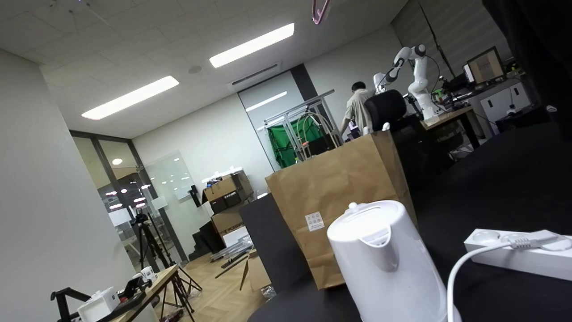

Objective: Pick the purple hanger on the table and hang it on the stand

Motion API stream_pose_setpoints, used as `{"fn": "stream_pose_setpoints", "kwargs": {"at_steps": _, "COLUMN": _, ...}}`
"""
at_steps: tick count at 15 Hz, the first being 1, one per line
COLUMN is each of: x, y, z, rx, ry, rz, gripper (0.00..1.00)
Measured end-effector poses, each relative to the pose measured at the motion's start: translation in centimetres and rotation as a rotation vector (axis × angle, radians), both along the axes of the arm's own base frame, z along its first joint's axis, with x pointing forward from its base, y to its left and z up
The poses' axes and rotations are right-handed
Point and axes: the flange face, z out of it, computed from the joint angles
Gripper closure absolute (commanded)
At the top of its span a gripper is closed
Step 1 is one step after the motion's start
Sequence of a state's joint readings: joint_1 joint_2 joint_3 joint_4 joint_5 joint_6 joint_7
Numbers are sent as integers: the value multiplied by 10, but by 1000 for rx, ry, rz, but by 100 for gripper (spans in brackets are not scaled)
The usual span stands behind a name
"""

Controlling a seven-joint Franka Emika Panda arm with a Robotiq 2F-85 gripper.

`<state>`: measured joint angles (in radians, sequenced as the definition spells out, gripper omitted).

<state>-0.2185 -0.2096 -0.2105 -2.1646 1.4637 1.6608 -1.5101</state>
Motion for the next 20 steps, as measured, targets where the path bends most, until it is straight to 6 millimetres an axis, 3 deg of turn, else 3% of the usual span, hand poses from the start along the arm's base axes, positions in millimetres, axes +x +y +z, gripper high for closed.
{"fn": "stream_pose_setpoints", "kwargs": {"at_steps": 2, "x": 0, "y": -2, "z": -3, "rx": -1, "ry": 5, "rz": 2, "gripper": 53}}
{"fn": "stream_pose_setpoints", "kwargs": {"at_steps": 8, "x": -2, "y": -9, "z": -3, "rx": 0, "ry": 1, "rz": -6, "gripper": 10}}
{"fn": "stream_pose_setpoints", "kwargs": {"at_steps": 10, "x": -3, "y": -13, "z": -2, "rx": -6, "ry": -1, "rz": -25, "gripper": 1}}
{"fn": "stream_pose_setpoints", "kwargs": {"at_steps": 20, "x": -24, "y": -66, "z": 25, "rx": -273, "ry": 56, "rz": -330, "gripper": 0}}
